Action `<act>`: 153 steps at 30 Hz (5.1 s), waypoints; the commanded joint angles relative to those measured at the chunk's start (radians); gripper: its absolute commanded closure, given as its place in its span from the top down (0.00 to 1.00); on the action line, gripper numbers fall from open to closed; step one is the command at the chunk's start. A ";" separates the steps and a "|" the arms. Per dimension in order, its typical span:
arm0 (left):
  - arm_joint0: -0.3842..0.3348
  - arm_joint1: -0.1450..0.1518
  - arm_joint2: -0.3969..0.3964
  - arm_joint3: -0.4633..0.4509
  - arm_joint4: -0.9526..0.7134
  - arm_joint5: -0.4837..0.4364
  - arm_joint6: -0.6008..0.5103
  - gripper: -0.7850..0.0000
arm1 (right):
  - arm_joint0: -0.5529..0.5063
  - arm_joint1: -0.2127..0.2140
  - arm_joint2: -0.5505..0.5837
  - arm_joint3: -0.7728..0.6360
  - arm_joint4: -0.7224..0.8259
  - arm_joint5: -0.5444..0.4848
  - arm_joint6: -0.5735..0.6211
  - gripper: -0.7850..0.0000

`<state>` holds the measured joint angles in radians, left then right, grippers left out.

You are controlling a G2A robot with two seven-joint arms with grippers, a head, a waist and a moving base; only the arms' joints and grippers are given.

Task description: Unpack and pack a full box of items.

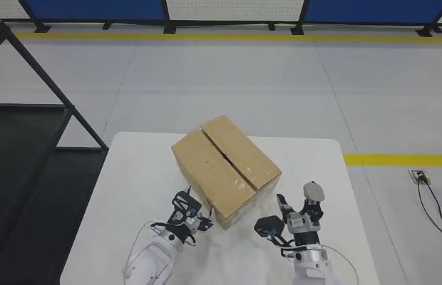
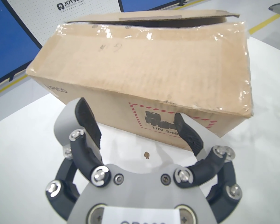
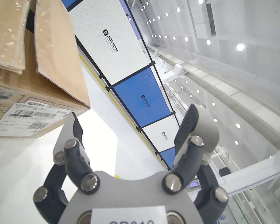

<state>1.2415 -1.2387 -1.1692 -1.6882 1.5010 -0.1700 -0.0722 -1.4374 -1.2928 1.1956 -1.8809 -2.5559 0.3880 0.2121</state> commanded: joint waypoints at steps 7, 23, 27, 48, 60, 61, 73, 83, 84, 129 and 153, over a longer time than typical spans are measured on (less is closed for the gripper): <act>-0.032 -0.008 0.049 0.013 0.035 -0.030 -0.008 1.00 | -0.056 -0.003 0.022 -0.033 0.007 0.051 -0.037 1.00; -0.071 -0.022 0.094 0.032 0.058 -0.057 0.012 1.00 | -0.089 -0.014 0.028 -0.084 -0.014 0.021 -0.073 1.00; -0.019 -0.010 0.014 -0.027 0.034 -0.038 0.047 1.00 | -0.079 -0.015 0.026 -0.084 0.035 -0.018 -0.132 1.00; 0.031 0.032 -0.472 0.015 -0.341 0.006 -0.028 1.00 | -0.083 -0.021 0.028 -0.114 0.079 -0.073 -0.235 1.00; 0.019 0.029 -0.473 0.037 -0.386 0.035 -0.039 1.00 | -0.094 -0.021 0.030 -0.122 0.063 -0.074 -0.221 1.00; 0.002 0.029 -0.468 0.046 -0.384 0.039 -0.046 1.00 | -0.093 -0.021 0.031 -0.123 0.066 -0.078 -0.223 1.00; -0.307 0.023 -0.344 0.332 -0.339 -0.009 -0.134 1.00 | -0.143 -0.022 0.052 -0.131 0.097 -0.038 -0.274 1.00; -0.512 -0.005 -0.168 0.588 -0.247 -0.035 -0.102 1.00 | -0.237 -0.017 0.104 -0.141 0.143 0.015 -0.334 1.00; -0.526 -0.008 -0.155 0.608 -0.238 -0.034 -0.098 1.00 | -0.244 -0.017 0.108 -0.142 0.144 0.017 -0.337 1.00; -0.370 0.000 -0.107 0.445 -0.176 -0.140 -0.037 1.00 | -0.208 -0.021 0.103 -0.127 0.091 -0.151 -0.332 1.00; -0.314 0.004 -0.112 0.377 -0.187 -0.138 -0.054 1.00 | -0.078 -0.035 0.069 -0.006 0.050 -0.253 -0.158 1.00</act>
<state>0.9263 -1.2349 -1.2811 -1.3084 1.3132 -0.3072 -0.1265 -1.5162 -1.3274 1.2648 -1.8875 -2.5067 0.1320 0.0515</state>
